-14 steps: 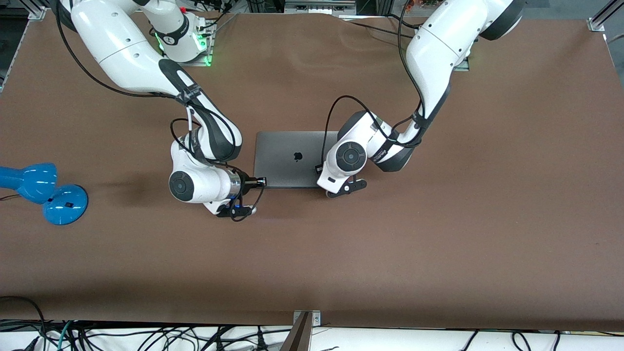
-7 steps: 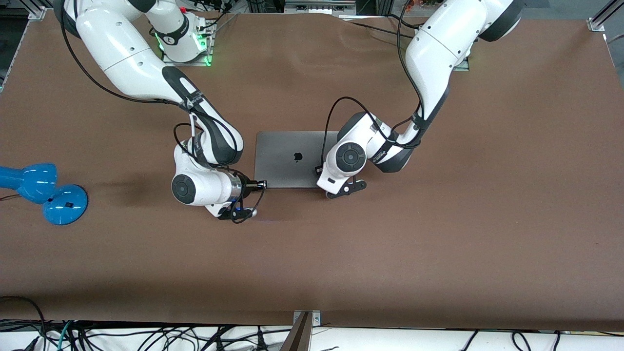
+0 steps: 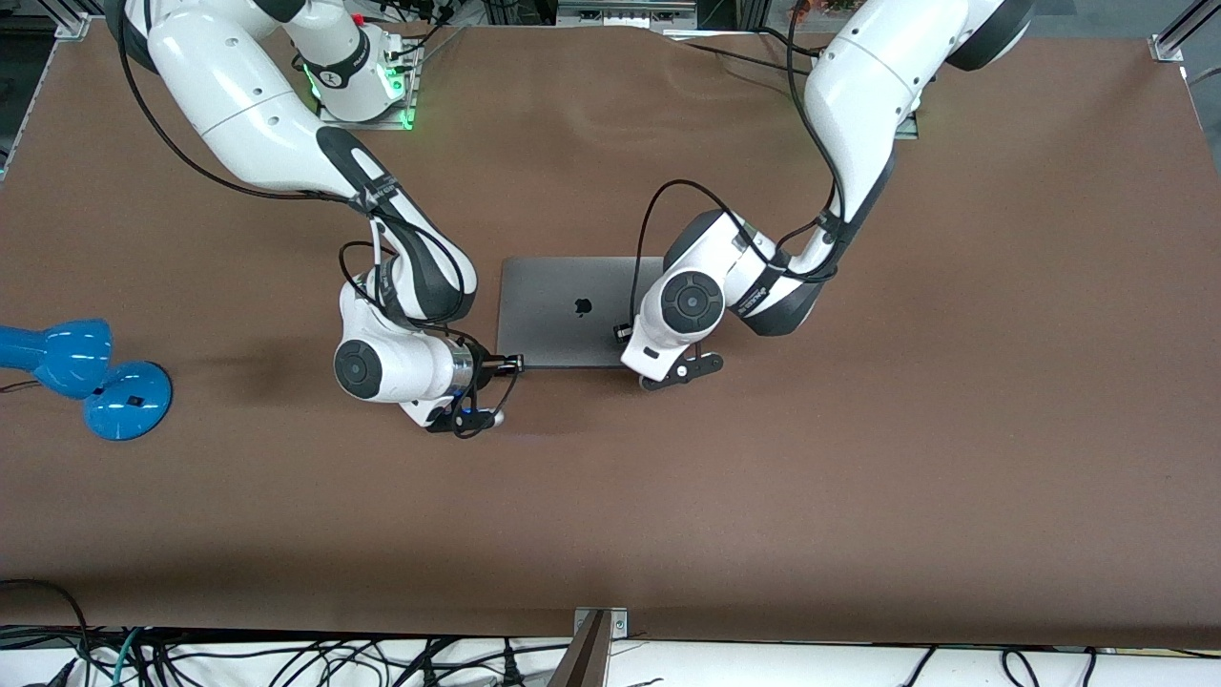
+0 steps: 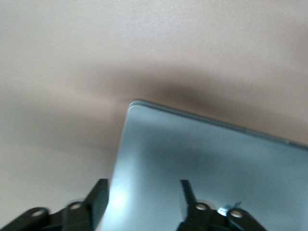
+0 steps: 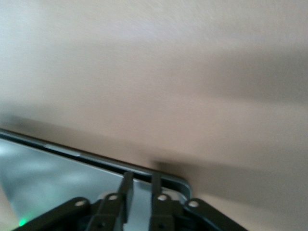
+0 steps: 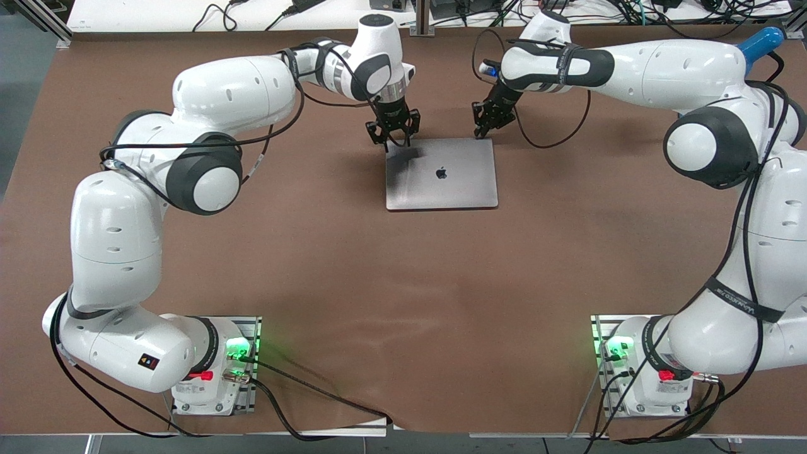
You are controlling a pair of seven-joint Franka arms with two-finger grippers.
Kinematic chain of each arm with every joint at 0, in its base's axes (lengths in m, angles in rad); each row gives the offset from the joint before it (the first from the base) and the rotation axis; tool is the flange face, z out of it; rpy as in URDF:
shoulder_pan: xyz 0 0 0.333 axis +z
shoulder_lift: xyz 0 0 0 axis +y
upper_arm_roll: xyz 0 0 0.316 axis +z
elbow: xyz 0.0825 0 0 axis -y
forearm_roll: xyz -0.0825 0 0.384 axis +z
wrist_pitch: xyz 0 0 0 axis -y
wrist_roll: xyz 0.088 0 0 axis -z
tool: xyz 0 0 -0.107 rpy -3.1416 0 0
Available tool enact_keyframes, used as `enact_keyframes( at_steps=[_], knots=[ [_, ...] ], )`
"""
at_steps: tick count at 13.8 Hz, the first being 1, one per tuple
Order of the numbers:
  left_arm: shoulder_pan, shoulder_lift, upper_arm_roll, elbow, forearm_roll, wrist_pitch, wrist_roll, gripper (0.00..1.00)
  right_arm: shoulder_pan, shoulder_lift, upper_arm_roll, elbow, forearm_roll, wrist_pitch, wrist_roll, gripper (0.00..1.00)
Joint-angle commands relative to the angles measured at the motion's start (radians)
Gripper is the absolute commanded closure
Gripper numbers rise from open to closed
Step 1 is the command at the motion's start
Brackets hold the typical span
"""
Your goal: Close laptop with both arms from behind
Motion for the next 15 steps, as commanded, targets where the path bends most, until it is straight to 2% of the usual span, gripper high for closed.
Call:
enact_keyframes(
  at_steps=[1,6,8,11,12,15],
  knots=[
    [0.027,-0.094,-0.005,-0.017,0.034,-0.125,0.075,0.0,0.006,-0.136,-0.013,-0.052,-0.012,-0.073,-0.018,0.0],
    [0.086,-0.246,-0.002,-0.039,0.035,-0.261,0.158,0.0,-0.005,-0.389,-0.108,-0.088,-0.012,-0.399,-0.007,0.0],
    [0.122,-0.309,-0.005,-0.077,0.035,-0.272,0.184,0.0,-0.008,-0.481,-0.165,-0.083,-0.047,-0.507,-0.004,0.0],
    [0.168,-0.399,0.002,-0.134,0.035,-0.275,0.223,0.0,-0.016,-0.601,-0.177,-0.077,-0.195,-0.608,-0.009,0.0],
    [0.178,-0.439,0.01,-0.157,0.035,-0.281,0.262,0.0,-0.028,-0.63,-0.179,-0.076,-0.205,-0.628,-0.01,0.0],
    [0.189,-0.574,0.09,-0.233,0.035,-0.296,0.394,0.0,-0.088,-0.713,-0.179,-0.069,-0.206,-0.663,-0.018,0.0]
  ],
)
